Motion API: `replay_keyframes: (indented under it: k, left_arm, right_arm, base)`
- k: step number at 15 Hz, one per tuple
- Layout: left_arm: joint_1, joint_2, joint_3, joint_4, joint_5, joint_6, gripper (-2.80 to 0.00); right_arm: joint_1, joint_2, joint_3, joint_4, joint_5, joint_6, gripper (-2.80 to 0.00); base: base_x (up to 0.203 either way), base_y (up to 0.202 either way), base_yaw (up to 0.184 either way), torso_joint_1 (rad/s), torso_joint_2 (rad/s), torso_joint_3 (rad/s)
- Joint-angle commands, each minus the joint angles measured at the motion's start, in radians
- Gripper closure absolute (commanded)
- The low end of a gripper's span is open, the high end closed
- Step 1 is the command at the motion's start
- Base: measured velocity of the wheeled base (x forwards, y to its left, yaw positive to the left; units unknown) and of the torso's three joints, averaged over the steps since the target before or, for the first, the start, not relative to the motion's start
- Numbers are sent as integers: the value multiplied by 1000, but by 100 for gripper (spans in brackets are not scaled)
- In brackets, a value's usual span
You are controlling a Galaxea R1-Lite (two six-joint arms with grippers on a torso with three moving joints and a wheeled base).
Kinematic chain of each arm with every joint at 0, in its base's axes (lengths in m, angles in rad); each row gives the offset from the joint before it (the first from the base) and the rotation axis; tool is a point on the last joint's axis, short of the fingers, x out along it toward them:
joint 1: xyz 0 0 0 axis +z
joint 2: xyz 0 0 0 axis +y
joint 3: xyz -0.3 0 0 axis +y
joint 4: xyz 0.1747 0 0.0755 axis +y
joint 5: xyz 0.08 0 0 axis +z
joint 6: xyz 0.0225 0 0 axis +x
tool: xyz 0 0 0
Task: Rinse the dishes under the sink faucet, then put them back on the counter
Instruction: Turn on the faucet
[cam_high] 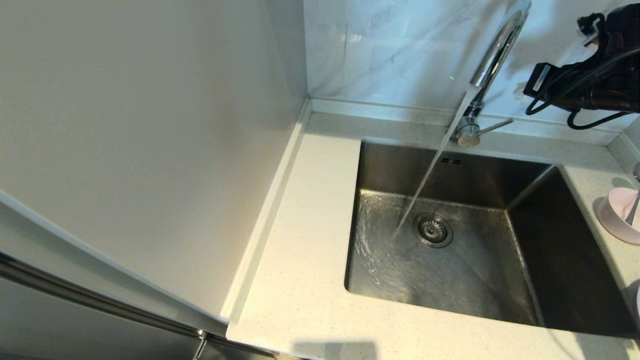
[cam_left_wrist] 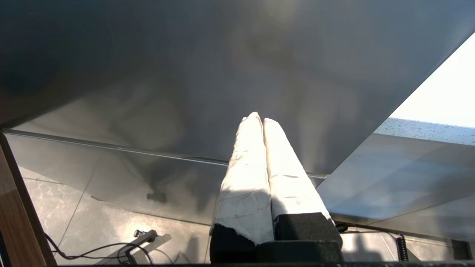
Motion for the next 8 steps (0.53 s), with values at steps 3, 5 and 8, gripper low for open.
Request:
replay_keyframes:
  k: [3,5,8]
  left_arm:
    - [0,0,0,0,1,0,0]
    - [0,0,0,0,-1,0,0]
    - [0,0,0,0,-1,0,0]
  right_arm:
    - [-53,-107,9,57,-3,-11,0]
    - [-74,-163,27,107,-17,-36,0]
    - [-85,-279,117,178,-42,-51,0]
  base:
    - [0,0,0,0,0,0]
    - [0,0,0,0,0,0]
    - [0,0,0,0,0,0]
